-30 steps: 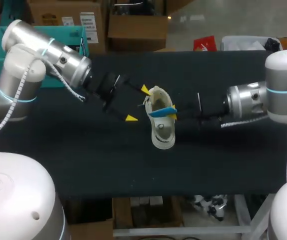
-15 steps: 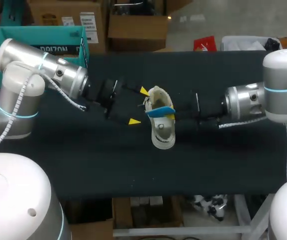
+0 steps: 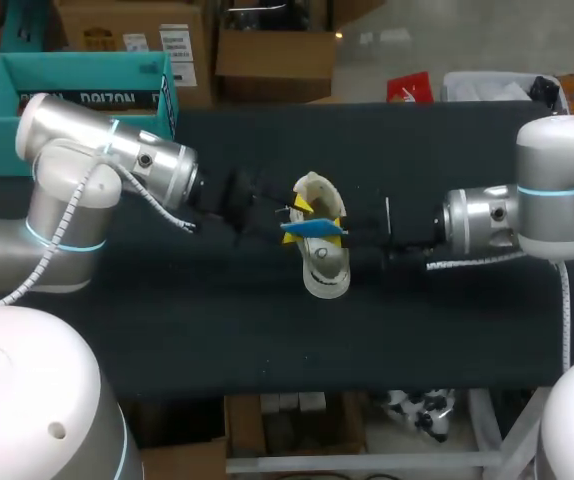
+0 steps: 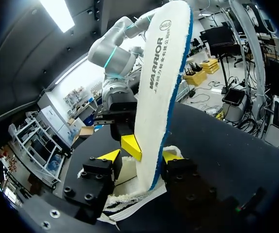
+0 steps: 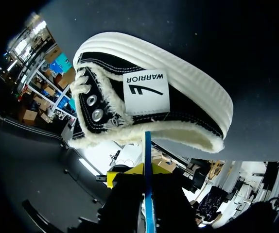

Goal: Open the shoe tongue, take the insole out of the shoe, put the insole back into the shoe, and pack the shoe into the shoebox

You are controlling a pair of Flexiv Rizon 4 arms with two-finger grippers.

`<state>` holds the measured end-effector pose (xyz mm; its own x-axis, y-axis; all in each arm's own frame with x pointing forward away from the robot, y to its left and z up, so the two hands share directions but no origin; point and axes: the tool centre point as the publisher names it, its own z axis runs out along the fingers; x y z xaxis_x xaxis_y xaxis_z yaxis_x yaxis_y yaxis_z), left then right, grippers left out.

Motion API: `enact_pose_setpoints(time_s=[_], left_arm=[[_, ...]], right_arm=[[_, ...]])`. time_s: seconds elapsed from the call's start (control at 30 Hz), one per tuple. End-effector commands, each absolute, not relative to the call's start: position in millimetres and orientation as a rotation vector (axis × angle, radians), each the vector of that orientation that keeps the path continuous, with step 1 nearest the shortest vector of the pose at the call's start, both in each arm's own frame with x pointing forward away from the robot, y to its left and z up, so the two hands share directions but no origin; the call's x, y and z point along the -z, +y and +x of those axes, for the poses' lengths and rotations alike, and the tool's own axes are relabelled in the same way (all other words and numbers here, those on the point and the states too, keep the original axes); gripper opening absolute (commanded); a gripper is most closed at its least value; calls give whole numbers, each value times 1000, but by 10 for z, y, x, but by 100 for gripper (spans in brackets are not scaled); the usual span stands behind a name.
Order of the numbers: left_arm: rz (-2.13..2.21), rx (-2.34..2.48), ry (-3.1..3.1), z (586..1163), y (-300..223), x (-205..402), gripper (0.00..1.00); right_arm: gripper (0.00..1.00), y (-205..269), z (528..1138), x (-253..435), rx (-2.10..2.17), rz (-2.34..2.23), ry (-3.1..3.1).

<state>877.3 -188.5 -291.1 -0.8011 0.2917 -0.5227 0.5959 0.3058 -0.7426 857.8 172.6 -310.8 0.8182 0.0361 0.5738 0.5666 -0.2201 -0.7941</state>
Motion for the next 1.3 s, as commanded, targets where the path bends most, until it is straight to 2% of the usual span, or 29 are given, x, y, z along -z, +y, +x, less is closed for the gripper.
enact_pose_setpoints(time_s=[0.03, 0.07, 0.1, 0.13, 0.2, 0.57, 0.6, 0.63, 0.67, 0.7, 0.73, 1.0, 1.1, 1.13, 1.17, 1.23, 1.3], left_arm=[[808, 1493, 2295, 8818, -1962, 2975, 46], [810, 1492, 2299, 8823, -1968, 2983, 44], [810, 1490, 2301, 8832, -1978, 2997, 37], [810, 1487, 2302, 8838, -1985, 3004, 27], [809, 1473, 2309, 8848, -1999, 3019, 0], [877, 1443, 2316, 8815, -1991, 3006, 0], [885, 1440, 2314, 8810, -1997, 3009, 0], [900, 1430, 2312, 8806, -2005, 3013, 0], [914, 1421, 2313, 8802, -2014, 3021, 0], [926, 1412, 2309, 8799, -2021, 3028, 0], [934, 1404, 2310, 8800, -2029, 3037, 0], [1001, 1294, 2299, 8868, -2088, 3152, 0], [1003, 1276, 2282, 8898, -2091, 3180, 0], [1009, 1275, 2279, 8904, -2092, 3185, 0], [1009, 1277, 2275, 8911, -2093, 3190, 0], [1014, 1270, 2268, 8926, -2097, 3203, 0], [1022, 1267, 2264, 8938, -2103, 3217, 0]], right_arm=[[0, 1720, 8522, 3079, 537, -1749, -458], [0, 1719, 8520, 3076, 537, -1749, -458], [0, 1718, 8519, 3074, 539, -1749, -457], [0, 1718, 8519, 3073, 540, -1749, -457], [0, 1716, 8525, 3074, 541, -1747, -456], [0, 1696, 8546, 3077, 538, -1746, -452], [11, 1703, 8551, 3078, 536, -1747, -453], [40, 1706, 8554, 3079, 536, -1751, -451], [83, 1708, 8557, 3079, 534, -1754, -451], [98, 1709, 8558, 3078, 534, -1755, -451], [100, 1709, 8557, 3076, 531, -1765, -448], [99, 1699, 8490, 3046, 520, -1828, -425], [84, 1677, 8461, 3079, 519, -1841, -407], [71, 1671, 8455, 3092, 517, -1842, -403], [51, 1663, 8445, 3109, 517, -1850, -392], [44, 1638, 8431, 3139, 520, -1848, -387], [41, 1612, 8421, 3167, 524, -1854, -373]])
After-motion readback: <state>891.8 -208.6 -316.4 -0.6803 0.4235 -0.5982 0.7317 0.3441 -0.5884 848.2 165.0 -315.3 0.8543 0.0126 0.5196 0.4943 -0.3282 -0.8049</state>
